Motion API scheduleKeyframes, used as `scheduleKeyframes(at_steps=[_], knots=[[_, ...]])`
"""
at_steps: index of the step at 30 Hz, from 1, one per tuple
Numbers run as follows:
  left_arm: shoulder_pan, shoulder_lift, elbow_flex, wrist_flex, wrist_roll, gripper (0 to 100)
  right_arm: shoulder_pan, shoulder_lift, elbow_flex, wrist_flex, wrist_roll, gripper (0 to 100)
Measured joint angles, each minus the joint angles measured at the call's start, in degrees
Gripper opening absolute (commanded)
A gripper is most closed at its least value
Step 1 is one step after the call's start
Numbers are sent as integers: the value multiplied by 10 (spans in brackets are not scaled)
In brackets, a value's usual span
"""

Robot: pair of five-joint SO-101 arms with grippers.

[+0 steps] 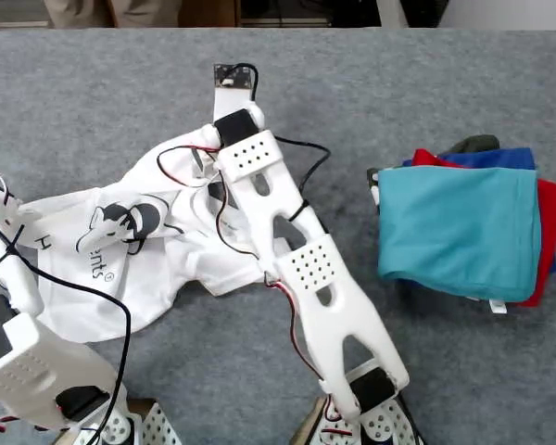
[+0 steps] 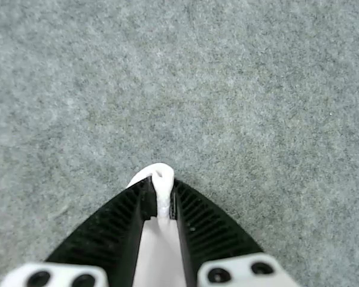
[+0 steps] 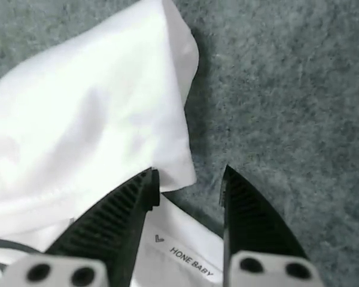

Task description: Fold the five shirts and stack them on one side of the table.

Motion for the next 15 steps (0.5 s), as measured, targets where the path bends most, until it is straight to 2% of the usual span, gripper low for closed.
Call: scheduleKeyframes(at_steps=[6, 15], knots=[[0, 0, 0, 0, 0, 19, 0, 0, 0, -2, -37, 181], [0, 0, 0, 0, 0, 19, -21, 0, 0, -2, -45, 181]])
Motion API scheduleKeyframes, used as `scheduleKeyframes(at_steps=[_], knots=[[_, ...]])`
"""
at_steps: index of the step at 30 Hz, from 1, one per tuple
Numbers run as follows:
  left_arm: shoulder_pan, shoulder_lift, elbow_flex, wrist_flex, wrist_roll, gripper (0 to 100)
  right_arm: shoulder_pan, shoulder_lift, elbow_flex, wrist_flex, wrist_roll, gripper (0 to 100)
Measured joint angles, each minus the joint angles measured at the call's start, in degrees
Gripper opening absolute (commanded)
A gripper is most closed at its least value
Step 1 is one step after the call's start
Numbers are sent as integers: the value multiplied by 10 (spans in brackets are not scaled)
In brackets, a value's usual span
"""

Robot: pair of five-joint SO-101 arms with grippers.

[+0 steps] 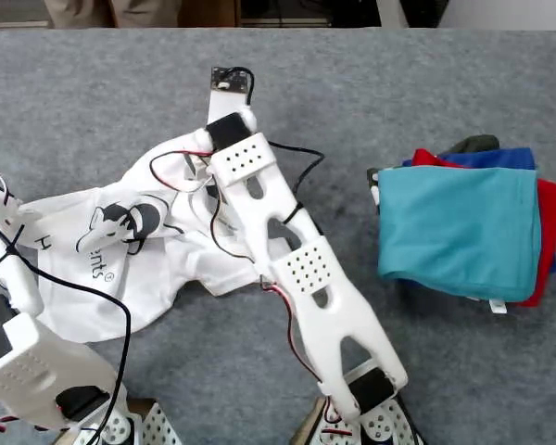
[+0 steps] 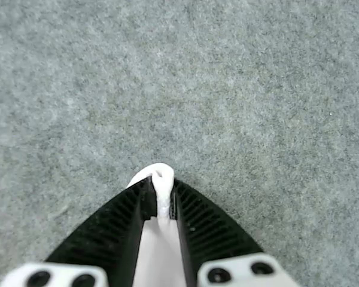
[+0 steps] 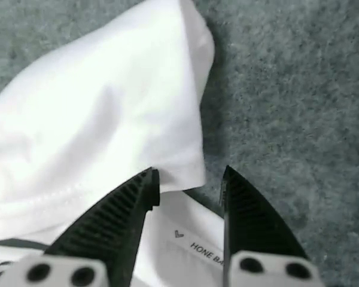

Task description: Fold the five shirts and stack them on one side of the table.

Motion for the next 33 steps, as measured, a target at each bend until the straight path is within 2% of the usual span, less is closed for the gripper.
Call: scheduleKeyframes(at_steps=[9, 15, 33], knots=[[0, 0, 0, 0, 0, 19, -3, 0, 0, 0, 0, 177], [0, 0, 0, 0, 0, 19, -3, 0, 0, 0, 0, 80], [0, 0, 0, 0, 0, 19, -3, 21, -40, 9, 0, 75]])
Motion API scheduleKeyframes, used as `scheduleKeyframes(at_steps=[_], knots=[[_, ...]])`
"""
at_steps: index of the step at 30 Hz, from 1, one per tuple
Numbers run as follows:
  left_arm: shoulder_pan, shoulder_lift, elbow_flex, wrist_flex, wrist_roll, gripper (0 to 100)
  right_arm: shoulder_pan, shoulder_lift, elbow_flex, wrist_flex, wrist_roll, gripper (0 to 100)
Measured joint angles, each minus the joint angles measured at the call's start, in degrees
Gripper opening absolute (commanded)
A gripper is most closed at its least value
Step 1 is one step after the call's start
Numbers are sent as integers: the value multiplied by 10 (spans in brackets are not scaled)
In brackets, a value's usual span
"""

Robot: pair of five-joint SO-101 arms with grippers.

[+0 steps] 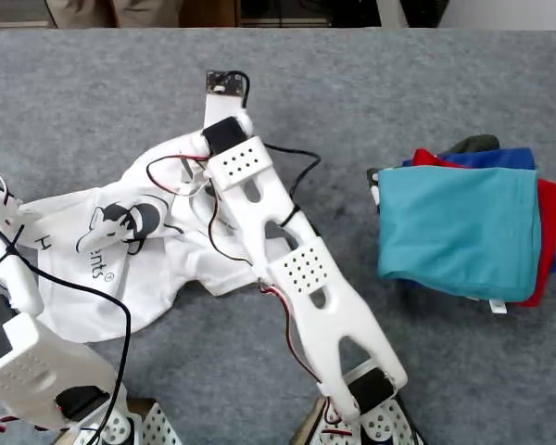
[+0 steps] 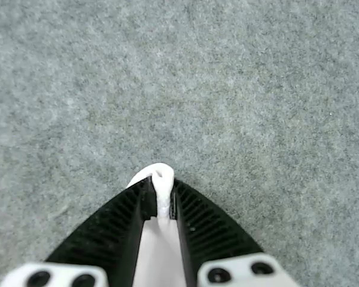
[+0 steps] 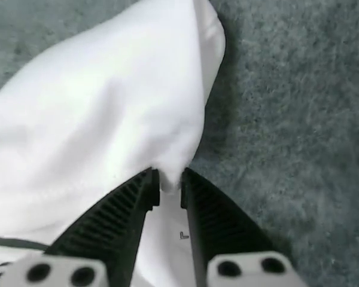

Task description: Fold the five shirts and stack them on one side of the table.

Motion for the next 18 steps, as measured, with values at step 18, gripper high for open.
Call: scheduleKeyframes(at_steps=[18], knots=[[0, 0, 0, 0, 0, 19, 33, 4, -55, 30, 11, 9]])
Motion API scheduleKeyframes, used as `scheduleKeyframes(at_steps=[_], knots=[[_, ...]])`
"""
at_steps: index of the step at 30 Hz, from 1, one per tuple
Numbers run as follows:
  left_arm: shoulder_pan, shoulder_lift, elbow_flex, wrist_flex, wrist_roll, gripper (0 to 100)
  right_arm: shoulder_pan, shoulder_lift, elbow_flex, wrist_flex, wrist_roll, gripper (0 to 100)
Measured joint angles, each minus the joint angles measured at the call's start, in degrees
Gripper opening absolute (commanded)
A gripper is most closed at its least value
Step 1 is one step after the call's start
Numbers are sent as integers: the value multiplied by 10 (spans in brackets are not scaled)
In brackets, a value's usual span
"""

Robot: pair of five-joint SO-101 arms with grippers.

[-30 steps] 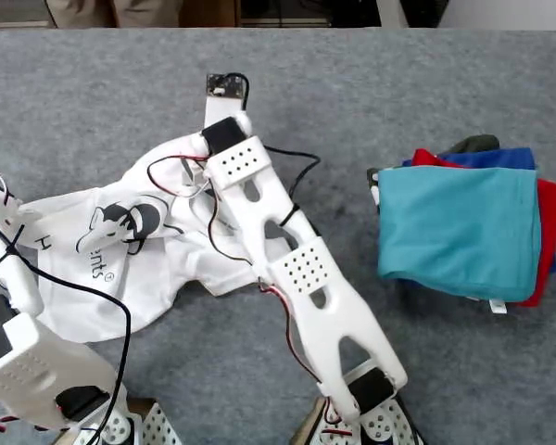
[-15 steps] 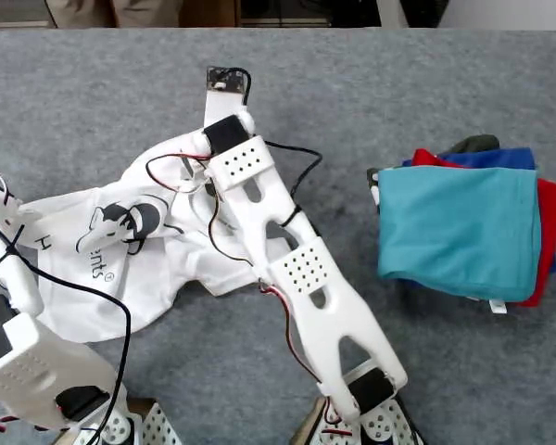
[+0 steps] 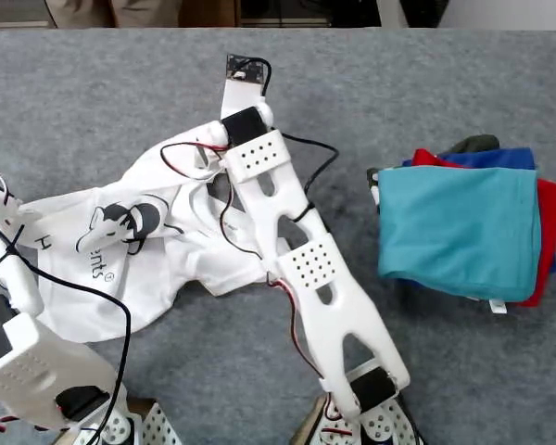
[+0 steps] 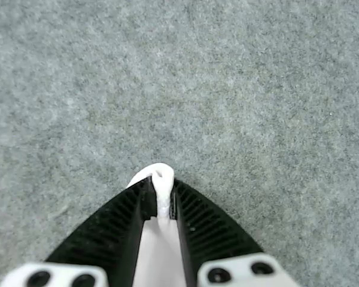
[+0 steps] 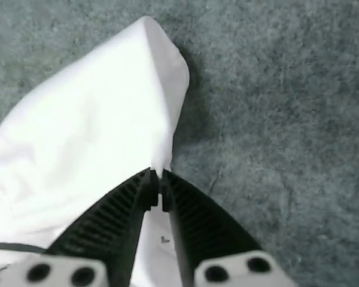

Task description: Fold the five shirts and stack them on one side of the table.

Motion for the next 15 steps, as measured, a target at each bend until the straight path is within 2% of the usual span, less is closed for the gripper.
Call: scheduleKeyframes(at_steps=[7, 15], knots=[[0, 0, 0, 0, 0, 19, 0, 0, 0, 21, 19, 15], [0, 0, 0, 0, 0, 19, 0, 0, 0, 21, 19, 211]])
